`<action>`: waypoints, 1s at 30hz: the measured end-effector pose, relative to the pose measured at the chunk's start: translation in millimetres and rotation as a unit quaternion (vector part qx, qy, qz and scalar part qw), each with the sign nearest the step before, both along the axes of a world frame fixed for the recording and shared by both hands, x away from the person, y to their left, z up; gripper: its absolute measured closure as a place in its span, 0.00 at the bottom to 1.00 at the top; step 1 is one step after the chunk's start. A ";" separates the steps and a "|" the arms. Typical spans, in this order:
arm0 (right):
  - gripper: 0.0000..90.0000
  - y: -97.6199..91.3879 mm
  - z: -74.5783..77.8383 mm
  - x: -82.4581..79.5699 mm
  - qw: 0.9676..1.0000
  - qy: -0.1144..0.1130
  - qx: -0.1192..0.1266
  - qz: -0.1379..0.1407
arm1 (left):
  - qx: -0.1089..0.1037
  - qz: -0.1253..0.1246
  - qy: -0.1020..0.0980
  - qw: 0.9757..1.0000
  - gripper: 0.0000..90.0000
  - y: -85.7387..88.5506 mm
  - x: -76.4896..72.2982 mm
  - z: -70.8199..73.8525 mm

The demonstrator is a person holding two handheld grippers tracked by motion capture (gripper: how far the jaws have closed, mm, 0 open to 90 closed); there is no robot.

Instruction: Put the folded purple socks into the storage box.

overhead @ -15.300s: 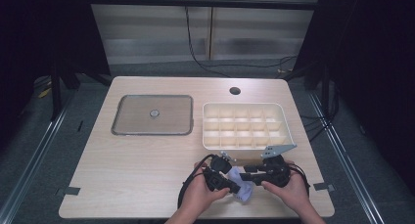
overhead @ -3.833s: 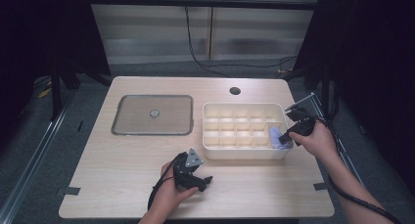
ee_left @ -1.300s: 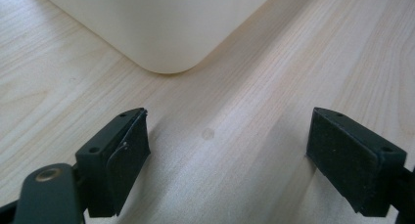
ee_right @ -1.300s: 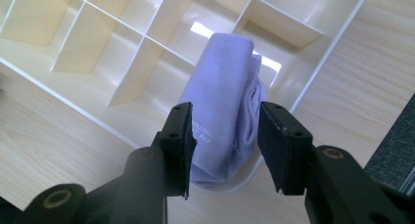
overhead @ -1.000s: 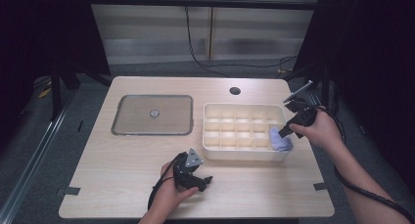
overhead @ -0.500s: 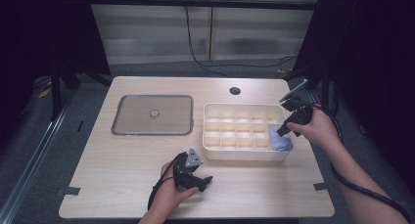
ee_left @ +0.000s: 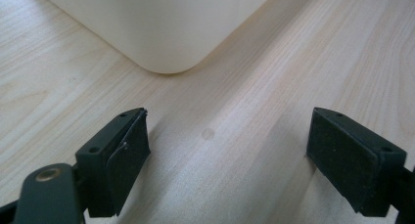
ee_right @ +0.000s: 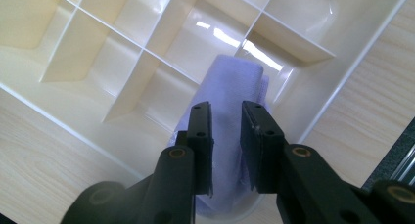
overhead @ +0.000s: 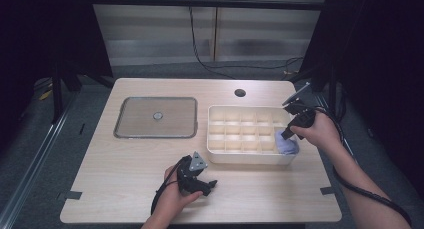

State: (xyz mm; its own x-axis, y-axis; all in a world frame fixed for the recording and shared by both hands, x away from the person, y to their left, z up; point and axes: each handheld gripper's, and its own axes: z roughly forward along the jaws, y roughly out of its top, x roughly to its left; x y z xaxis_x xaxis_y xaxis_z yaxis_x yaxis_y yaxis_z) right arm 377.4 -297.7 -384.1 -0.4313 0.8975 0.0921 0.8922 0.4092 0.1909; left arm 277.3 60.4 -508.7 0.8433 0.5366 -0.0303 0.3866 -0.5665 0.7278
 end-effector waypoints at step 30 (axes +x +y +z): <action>0.97 -0.2 -27.3 -8.0 0.999 0.026 -0.017 0.009 | 0.004 -0.002 0.000 1.000 0.17 0.6 -0.6 0.4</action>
State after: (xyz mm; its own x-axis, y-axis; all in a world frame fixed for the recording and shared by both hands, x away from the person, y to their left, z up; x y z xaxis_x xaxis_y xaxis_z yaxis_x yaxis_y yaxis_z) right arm 369.4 -297.8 -411.4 -0.4424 0.8929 0.0836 0.8932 0.4302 0.1307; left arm 276.6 61.0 -508.3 0.8452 0.5338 -0.0251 0.3840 -0.5739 0.7233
